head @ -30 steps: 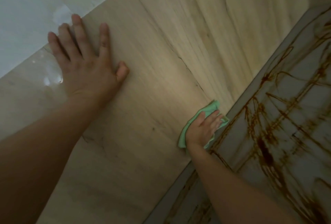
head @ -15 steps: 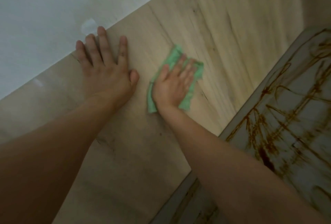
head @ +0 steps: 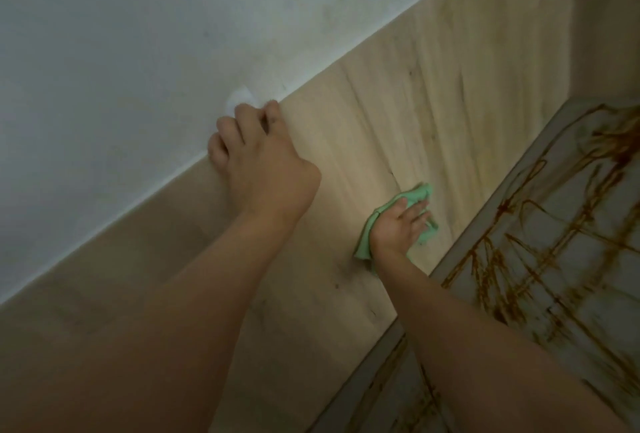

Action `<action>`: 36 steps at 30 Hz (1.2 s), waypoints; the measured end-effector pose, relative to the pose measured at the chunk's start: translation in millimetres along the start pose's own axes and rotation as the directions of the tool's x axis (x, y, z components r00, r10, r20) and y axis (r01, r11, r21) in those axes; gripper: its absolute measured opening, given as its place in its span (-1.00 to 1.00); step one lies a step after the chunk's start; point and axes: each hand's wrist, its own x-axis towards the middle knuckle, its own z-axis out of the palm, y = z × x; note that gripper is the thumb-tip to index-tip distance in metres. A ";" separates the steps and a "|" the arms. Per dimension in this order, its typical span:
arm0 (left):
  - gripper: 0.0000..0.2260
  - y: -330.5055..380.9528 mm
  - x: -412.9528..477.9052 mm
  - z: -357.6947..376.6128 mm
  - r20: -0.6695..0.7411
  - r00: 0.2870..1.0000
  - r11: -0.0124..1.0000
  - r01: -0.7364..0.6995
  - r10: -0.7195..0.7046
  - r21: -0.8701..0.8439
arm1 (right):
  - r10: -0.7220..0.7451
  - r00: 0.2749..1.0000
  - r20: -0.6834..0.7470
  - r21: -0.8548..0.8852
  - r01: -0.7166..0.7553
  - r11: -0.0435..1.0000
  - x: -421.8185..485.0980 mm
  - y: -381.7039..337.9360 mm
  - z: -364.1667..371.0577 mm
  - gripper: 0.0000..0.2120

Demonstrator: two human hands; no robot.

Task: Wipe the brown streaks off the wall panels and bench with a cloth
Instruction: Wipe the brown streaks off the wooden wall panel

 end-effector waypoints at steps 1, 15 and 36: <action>-0.26 -1.6 3.3 -5.7 0.040 0.999 1.000 0.002 -0.002 0.000 | 0.011 1.000 0.003 -0.001 -0.011 1.000 -7.7 -20.5 4.5 -0.41; -0.17 -3.9 30.7 -72.2 0.548 0.834 0.997 -0.029 0.066 -0.075 | -0.297 0.954 0.041 -0.001 0.297 0.955 -56.6 -203.8 19.6 -0.45; -0.35 9.6 92.3 -121.7 0.877 0.478 0.987 -0.159 0.055 0.025 | 0.400 0.754 0.522 0.426 -0.636 0.643 -77.0 -285.6 -173.7 -0.51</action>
